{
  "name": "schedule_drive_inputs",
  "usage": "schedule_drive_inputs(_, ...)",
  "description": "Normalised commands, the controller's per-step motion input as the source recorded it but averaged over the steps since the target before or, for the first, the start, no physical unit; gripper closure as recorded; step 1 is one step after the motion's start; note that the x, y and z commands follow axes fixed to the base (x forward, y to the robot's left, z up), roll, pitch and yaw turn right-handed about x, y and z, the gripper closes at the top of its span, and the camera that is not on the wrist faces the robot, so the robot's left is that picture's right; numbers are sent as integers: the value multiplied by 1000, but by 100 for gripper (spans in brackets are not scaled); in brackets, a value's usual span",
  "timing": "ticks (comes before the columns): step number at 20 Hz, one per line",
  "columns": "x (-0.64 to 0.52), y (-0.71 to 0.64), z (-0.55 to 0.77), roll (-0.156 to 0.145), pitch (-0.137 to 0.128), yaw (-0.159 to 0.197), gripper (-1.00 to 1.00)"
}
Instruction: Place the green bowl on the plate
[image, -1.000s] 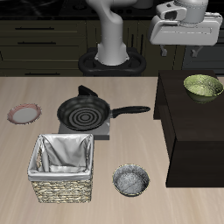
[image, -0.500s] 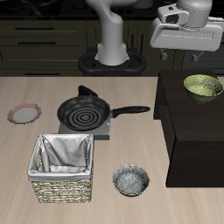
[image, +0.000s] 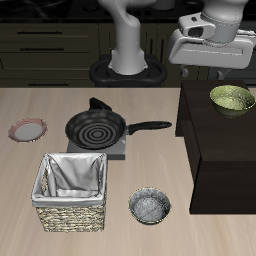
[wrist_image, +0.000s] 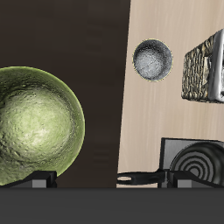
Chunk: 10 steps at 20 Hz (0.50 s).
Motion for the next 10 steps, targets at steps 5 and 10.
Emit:
schedule_drive_inputs(5,145,-10,-260,-4,3,32,-100)
schedule_drive_inputs(10,134,-17,-343,-20,23,43,-100)
